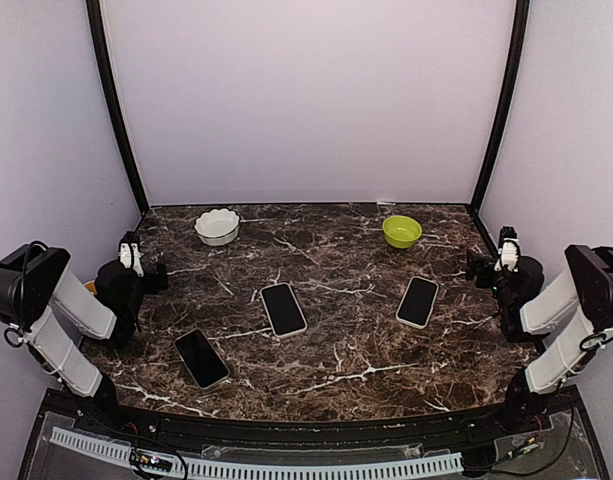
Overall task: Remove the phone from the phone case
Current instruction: Pick up the phone with the phone case at the center of the board.
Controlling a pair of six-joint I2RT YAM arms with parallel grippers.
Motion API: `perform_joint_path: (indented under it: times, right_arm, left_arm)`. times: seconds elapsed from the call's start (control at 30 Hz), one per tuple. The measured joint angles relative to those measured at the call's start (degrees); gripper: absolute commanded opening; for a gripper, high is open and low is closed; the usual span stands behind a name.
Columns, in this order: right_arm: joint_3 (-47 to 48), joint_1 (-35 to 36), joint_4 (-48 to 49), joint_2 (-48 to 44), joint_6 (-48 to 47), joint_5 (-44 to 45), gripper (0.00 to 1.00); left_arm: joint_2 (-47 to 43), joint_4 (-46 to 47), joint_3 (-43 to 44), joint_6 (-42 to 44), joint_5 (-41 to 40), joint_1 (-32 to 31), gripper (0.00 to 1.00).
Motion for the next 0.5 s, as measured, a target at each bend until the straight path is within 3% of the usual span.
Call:
perform_joint_path:
  times: [0.5]
  right_arm:
    - [0.0,0.04,0.02,0.0,0.0,0.17,0.98]
  left_arm:
    - [-0.04,-0.04,0.02,-0.17,-0.11,0.37,0.99]
